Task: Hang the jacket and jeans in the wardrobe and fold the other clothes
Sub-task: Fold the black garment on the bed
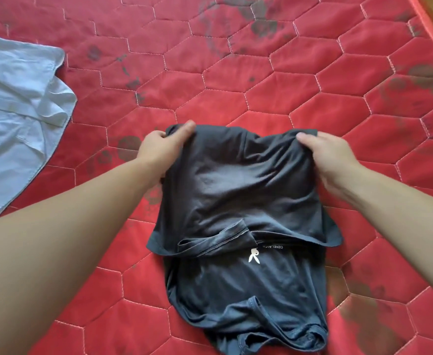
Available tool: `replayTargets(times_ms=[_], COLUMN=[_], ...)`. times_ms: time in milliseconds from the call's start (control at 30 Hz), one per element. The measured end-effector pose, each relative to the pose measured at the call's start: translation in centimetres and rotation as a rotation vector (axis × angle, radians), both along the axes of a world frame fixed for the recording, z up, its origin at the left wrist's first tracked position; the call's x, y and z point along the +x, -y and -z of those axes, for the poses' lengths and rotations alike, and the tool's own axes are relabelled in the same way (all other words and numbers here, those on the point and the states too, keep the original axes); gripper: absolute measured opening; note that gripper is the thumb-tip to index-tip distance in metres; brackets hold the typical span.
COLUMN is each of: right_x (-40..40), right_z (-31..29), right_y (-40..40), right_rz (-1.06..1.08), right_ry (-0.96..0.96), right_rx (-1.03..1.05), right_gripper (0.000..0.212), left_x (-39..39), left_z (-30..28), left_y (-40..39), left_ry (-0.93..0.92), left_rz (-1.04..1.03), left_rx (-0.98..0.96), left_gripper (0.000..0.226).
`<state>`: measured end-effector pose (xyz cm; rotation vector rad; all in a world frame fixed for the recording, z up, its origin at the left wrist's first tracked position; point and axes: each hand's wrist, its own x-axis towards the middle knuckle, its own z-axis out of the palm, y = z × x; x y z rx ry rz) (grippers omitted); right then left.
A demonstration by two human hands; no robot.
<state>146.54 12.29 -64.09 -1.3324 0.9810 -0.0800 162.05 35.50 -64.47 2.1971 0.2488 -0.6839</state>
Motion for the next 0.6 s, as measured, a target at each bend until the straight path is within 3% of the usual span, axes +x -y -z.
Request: replayTargets(times_ms=[100,200,267,400,500,600], right_x=[1.0,0.5,0.0,0.1,0.1,0.1], right_z=[0.4,1.8,2.2,1.8,1.6,1.9], right_y=[1.1,1.9,2.1,2.3,2.5,2.7], right_rz=[0.13,0.105,0.023,-0.062,-0.148,-0.233], right_ry=[0.07,-0.04,-0.144,-0.19,-0.178,-0.191], right_rx=[0.094,-0.047,-0.148,-0.109,-0.207,-0.308], right_gripper=[0.02,0.022,0.026,0.025,0.019,0.015], left_x=[0.2,0.9,1.2,1.9,2.8,3.3], left_z=[0.7,0.9,0.7,-0.7,-0.5,-0.4], left_y=[0.3,0.2,0.4,0.8,0.6,1.1], left_ry=[-0.075,-0.236,-0.26,-0.008,0.18,0.186], left_rz=[-0.004,-0.263,-0.258,0.021,0.052,0.037], left_rx=[-0.105,-0.189,-0.149,0.169,0.202,0.138], left_gripper=[0.03,0.048,0.054,0.049,0.029,0.015])
